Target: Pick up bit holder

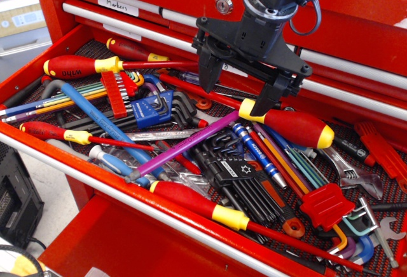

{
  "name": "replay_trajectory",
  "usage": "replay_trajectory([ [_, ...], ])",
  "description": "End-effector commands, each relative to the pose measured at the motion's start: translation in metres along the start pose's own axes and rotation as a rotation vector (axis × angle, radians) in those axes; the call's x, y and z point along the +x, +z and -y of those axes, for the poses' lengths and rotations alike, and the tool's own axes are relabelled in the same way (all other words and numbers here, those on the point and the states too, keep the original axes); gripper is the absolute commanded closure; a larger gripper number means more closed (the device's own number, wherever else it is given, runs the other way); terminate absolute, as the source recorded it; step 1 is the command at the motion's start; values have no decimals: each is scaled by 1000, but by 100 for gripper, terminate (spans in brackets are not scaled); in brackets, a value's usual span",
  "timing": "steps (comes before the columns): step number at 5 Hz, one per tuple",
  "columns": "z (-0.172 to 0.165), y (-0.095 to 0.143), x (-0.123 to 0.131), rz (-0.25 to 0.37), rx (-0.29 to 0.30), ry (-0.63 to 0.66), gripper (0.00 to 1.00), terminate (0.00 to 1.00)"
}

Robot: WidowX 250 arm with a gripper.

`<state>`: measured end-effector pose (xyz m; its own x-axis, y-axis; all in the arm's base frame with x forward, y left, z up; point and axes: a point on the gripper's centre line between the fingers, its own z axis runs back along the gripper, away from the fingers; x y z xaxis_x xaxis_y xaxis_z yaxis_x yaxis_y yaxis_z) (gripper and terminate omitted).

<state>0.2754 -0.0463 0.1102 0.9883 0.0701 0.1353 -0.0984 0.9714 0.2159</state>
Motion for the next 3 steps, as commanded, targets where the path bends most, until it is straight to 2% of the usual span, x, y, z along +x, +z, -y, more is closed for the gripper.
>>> replay_trajectory([
  [1, 0, 0, 0, 0, 0, 0, 0, 0],
  [2, -36, -17, 22, 6, 126, 192, 0, 0],
  [3, -74, -32, 41, 13, 216, 253, 0, 0],
])
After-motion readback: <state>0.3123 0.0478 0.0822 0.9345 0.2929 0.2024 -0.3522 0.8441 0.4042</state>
